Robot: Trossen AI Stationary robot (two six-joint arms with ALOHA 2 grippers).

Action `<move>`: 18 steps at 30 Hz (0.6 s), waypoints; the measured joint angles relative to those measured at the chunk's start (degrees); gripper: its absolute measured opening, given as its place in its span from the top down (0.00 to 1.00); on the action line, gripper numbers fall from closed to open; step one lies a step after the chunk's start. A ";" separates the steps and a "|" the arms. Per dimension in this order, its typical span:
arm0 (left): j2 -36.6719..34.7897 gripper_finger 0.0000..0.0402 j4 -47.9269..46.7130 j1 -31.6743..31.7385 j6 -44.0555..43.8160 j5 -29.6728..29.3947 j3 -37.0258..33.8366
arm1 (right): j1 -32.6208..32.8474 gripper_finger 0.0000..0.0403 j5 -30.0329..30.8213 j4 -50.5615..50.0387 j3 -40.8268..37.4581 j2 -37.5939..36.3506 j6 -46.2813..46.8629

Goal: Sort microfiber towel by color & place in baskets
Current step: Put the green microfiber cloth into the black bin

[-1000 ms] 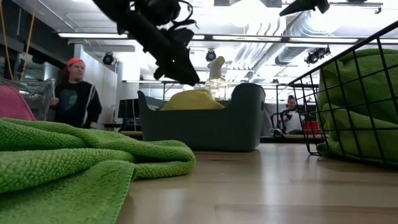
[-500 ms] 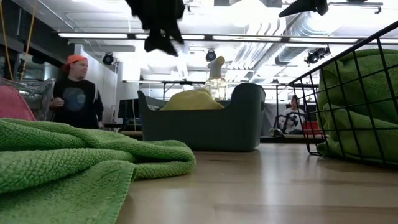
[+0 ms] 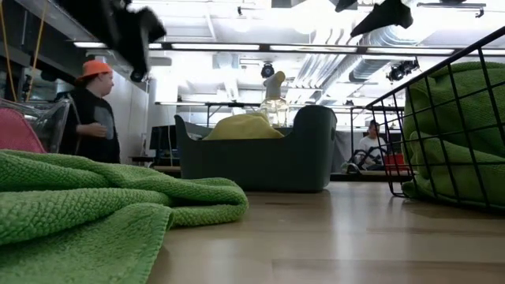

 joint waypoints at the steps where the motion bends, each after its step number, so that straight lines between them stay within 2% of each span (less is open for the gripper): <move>1: 1.57 0.47 0.80 -0.51 -0.67 1.09 -0.23 | 0.00 0.25 0.00 0.02 0.00 0.54 0.00; 7: 10.64 0.47 4.08 0.29 -2.71 3.23 -0.20 | 0.00 0.25 0.42 0.43 0.00 3.94 0.00; 10: 14.07 0.47 4.64 1.86 -5.15 6.18 -0.20 | 0.00 0.25 0.42 0.48 0.00 5.21 0.00; 18: 19.01 0.49 4.23 4.02 -6.68 7.63 -0.20 | 0.00 0.25 2.10 1.08 0.00 6.03 -0.01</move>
